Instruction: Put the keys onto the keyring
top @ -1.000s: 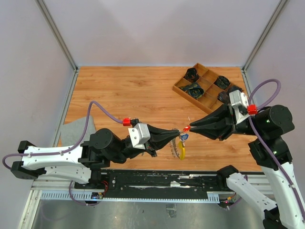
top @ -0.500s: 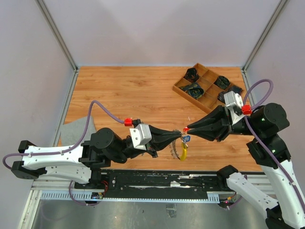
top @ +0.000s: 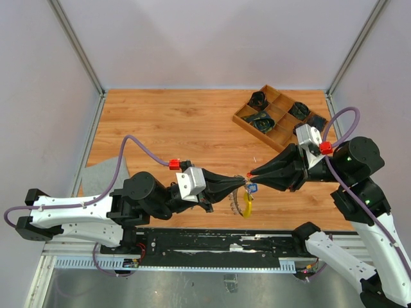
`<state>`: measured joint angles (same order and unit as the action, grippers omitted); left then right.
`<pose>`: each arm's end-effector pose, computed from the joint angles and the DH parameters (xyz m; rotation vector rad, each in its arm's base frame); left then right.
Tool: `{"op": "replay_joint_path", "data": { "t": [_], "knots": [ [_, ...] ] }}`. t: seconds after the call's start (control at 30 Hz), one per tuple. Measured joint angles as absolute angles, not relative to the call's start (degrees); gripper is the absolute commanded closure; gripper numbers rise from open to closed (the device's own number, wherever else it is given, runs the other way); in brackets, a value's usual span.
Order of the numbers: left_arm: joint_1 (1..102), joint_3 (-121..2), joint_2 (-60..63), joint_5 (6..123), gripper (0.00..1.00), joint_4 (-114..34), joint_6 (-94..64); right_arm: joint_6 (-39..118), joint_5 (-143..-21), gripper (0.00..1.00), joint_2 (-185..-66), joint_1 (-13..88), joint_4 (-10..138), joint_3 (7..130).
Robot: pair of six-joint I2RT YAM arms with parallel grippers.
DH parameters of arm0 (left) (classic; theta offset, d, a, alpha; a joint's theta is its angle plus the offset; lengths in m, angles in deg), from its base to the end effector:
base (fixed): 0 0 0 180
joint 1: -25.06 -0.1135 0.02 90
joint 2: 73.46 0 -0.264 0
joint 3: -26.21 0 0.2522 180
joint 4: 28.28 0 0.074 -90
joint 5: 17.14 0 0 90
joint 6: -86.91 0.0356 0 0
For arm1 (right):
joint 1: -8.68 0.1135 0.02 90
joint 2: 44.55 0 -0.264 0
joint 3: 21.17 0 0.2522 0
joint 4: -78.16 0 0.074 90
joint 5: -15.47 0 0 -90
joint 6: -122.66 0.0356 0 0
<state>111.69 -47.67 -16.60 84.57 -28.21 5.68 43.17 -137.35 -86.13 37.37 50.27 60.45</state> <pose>0.0202 -0.2201 0.4404 0.8641 1.0373 -1.0308 0.0759 0.0776 0.4700 -1.1652 1.1180 1.2760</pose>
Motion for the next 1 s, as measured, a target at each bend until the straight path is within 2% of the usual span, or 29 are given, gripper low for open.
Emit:
{"op": "replay_joint_path", "data": {
  "t": [0.5, 0.73, 1.0],
  "knots": [
    [111.69, -47.88, -16.27, 84.70, 0.99, -28.56, 5.70, 40.09, -137.00, 0.77, -86.81, 39.07, 46.32, 60.45],
    [111.69, -48.32, -15.64, 84.72, 0.99, -28.91, 5.70, 38.31, -135.76, 0.71, -86.68, 39.55, 44.72, 60.45],
    [111.69, -48.74, -15.49, 84.70, 0.99, -28.87, 5.70, 37.11, -132.35, 0.69, -84.23, 39.55, 44.39, 61.01]
  ]
}}
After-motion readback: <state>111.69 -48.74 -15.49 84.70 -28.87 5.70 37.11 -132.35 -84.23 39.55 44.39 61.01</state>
